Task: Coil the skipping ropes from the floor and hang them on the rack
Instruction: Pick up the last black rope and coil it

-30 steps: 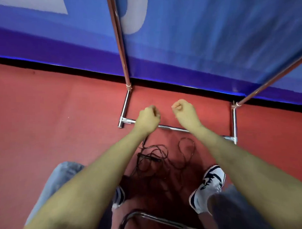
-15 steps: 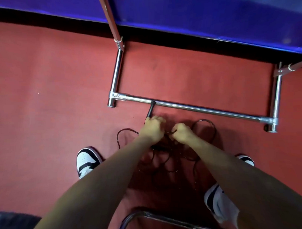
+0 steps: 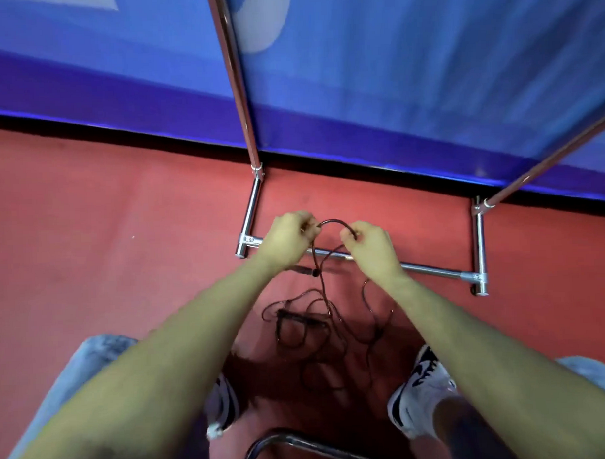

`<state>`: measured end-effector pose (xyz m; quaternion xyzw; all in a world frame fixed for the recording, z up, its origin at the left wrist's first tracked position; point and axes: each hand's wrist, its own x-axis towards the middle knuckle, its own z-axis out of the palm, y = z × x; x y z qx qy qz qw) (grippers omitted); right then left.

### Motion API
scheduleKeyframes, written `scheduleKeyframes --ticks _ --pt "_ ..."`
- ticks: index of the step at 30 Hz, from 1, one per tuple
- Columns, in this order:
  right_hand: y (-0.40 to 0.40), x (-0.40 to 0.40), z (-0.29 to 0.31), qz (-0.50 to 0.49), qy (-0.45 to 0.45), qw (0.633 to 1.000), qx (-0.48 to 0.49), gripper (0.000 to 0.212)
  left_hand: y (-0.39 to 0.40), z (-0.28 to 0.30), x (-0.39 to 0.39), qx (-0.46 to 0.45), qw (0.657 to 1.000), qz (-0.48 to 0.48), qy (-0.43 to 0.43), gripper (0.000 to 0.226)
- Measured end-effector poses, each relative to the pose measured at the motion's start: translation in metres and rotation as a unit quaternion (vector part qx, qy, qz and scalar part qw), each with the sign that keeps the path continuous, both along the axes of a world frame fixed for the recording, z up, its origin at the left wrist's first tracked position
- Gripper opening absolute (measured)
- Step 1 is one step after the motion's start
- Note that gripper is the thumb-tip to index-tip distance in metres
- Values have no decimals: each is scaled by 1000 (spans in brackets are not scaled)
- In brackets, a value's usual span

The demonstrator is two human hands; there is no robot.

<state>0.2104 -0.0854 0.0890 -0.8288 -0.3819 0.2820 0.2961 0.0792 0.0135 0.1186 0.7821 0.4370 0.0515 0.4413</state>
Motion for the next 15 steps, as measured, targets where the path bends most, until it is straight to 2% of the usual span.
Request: scheduleKeyframes --ticks 3,6,8,13,15 --pt "-3 -4 60 3 3 997 76 14 -6 71 -3 36 998 -1 -57 9" --pt "-9 -9 125 -5 57 990 127 8 -18 140 -9 56 991 12 -117 13" --pt "-18 -13 163 -6 86 985 148 8 -26 181 -14 80 985 28 -153 12" --pt "-42 -28 248 75 88 980 162 10 -51 278 -24 145 963 28 -226 11" --pt "-48 -31 279 68 91 976 187 15 -61 311 -29 174 953 28 -247 17"
